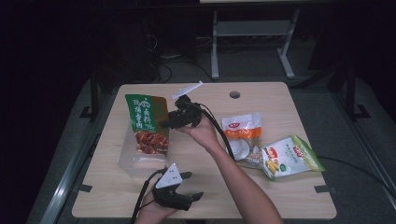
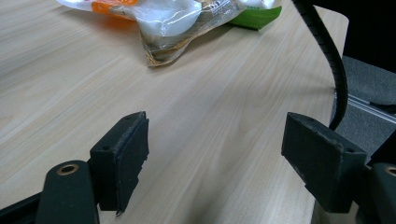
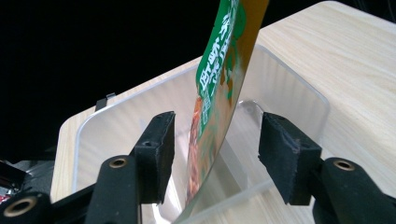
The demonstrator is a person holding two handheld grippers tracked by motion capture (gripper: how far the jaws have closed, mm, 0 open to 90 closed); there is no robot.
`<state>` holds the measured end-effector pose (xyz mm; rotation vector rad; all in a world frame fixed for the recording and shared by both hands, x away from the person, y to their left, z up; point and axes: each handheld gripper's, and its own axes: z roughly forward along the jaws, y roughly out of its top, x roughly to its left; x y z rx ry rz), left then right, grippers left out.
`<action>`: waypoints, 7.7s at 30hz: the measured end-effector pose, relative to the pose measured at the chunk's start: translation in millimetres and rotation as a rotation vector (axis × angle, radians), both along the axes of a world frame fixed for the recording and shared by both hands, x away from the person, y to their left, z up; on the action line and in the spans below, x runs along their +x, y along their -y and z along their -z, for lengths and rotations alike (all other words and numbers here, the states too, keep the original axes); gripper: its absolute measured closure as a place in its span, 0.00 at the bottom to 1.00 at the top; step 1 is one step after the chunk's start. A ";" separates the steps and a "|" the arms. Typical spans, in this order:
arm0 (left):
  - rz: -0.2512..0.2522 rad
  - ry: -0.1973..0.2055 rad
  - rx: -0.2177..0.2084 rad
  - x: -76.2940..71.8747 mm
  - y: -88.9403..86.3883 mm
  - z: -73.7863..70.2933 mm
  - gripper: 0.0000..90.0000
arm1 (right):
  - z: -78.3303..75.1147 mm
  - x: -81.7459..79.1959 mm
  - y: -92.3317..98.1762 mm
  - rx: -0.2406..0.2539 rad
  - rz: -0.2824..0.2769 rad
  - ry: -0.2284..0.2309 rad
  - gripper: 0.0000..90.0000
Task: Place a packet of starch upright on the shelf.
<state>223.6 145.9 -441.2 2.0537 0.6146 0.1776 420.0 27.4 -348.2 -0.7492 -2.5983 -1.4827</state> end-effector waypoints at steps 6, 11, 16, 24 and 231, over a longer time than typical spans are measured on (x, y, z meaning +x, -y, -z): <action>0.002 0.006 0.007 0.3 0.7 0.7 0.25 | -7.2 -7.8 20.2 -0.002 0.007 0.011 0.46; 0.004 0.012 0.011 0.9 0.4 0.5 0.25 | -12.4 -15.0 39.5 -0.013 0.018 0.022 0.43; 0.010 0.014 0.021 2.0 0.3 0.7 0.25 | -13.6 -18.3 59.3 -0.021 0.038 0.014 0.41; 0.011 0.005 0.028 2.5 2.0 2.6 0.25 | -8.1 -23.3 93.5 -0.062 0.079 0.003 0.40; -0.050 -0.052 -0.048 41.7 31.8 -3.9 0.80 | 37.1 -113.1 190.1 -0.163 -0.011 0.010 1.00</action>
